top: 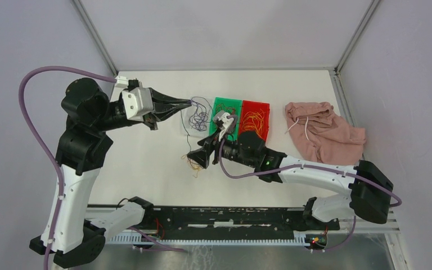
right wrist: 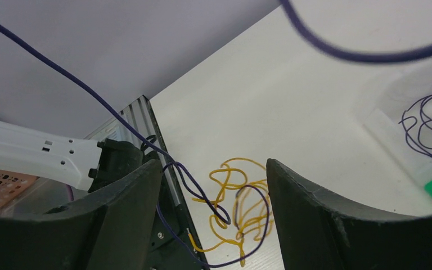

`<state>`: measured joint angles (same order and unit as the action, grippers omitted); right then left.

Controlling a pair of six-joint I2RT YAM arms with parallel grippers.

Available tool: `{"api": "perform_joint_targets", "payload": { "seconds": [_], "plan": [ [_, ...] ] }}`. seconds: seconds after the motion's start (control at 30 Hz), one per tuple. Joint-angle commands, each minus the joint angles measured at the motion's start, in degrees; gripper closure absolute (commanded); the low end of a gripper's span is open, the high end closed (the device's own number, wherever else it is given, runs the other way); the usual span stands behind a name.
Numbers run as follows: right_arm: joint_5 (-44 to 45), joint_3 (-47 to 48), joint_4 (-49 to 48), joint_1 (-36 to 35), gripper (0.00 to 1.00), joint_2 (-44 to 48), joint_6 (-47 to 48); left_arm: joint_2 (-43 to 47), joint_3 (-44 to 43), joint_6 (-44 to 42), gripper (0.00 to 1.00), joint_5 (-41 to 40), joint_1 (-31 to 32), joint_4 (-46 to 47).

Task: Untangle the cables
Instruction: Untie the cable.

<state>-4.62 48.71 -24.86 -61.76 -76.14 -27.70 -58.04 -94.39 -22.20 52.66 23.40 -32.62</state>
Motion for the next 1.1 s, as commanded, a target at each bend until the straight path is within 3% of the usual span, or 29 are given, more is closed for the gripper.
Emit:
{"api": "perform_joint_targets", "payload": {
  "seconds": [0.0, 0.4, 0.57, 0.9, 1.07],
  "plan": [
    [-1.36, 2.35, -4.26, -0.75, 0.26, -1.76, -1.35, 0.14, -2.08, 0.8, 0.97, 0.86, 0.26, 2.48],
    [4.89, 3.46, -3.22, -0.86, 0.35, -4.49, 1.05, -1.17, -5.67, 8.18, 0.97, 2.28, 0.19, 6.78],
    [8.37, -2.14, -5.82, -0.86, 0.37, -3.75, -0.4, -1.36, -7.09, 7.35, 0.97, 1.9, 0.21, 6.79],
    [17.81, -12.4, -9.54, -0.69, 0.51, -1.3, -3.83, -2.63, -12.33, 6.75, 0.97, -0.36, 0.22, 6.91],
    [20.3, -16.89, -9.8, -0.72, 0.51, -0.55, -4.83, -3.16, -15.03, 4.2, 0.97, -3.64, 0.2, 6.88]
  ]
}}
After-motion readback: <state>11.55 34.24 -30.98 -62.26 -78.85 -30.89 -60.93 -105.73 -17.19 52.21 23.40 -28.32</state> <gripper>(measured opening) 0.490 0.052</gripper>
